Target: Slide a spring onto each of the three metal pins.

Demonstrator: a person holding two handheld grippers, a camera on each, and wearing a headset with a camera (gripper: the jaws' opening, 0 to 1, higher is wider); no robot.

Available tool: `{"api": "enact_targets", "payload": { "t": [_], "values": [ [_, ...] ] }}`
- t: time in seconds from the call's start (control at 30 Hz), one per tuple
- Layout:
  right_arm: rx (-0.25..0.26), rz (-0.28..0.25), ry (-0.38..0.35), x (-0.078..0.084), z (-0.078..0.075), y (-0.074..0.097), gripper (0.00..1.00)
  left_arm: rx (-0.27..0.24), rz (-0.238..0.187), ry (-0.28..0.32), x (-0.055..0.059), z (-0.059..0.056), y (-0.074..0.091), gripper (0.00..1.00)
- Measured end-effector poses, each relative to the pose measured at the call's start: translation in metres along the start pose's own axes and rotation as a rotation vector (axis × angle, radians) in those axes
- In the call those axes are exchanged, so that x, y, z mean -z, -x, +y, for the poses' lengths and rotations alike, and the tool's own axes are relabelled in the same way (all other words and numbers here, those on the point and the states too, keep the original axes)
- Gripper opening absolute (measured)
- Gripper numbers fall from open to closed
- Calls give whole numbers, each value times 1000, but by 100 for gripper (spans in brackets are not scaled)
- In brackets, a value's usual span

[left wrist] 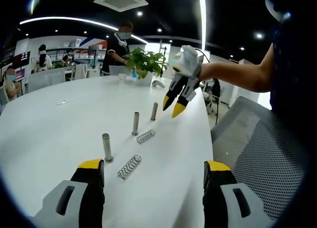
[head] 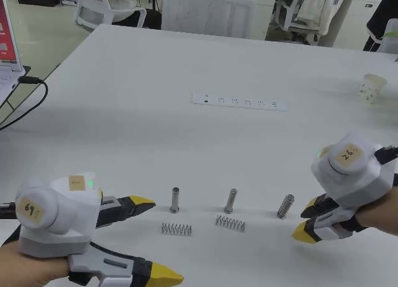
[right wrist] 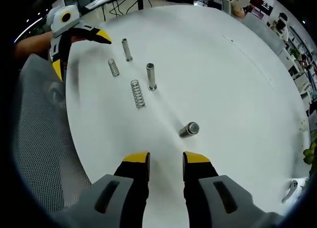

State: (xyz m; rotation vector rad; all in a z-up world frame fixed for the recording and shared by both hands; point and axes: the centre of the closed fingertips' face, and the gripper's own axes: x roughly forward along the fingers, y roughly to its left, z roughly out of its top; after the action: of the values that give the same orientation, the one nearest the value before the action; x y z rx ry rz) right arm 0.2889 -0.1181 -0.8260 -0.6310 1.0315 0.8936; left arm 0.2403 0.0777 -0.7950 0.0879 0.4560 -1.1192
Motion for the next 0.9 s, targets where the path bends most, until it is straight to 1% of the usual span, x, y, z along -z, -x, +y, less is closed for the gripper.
{"api": "enact_targets", "payload": {
  "t": [0.47, 0.63, 0.9],
  "values": [
    [-14, -12, 33, -5, 24, 3, 25, -5, -7, -2, -1, 1, 0, 78],
    [-30, -19, 39, -8, 34, 2, 25, -5, -6, -3, 0, 1, 1, 78],
    [-43, -30, 46, -12, 44, 3, 26, -8, -8, -5, -1, 1, 1, 78]
  ]
}}
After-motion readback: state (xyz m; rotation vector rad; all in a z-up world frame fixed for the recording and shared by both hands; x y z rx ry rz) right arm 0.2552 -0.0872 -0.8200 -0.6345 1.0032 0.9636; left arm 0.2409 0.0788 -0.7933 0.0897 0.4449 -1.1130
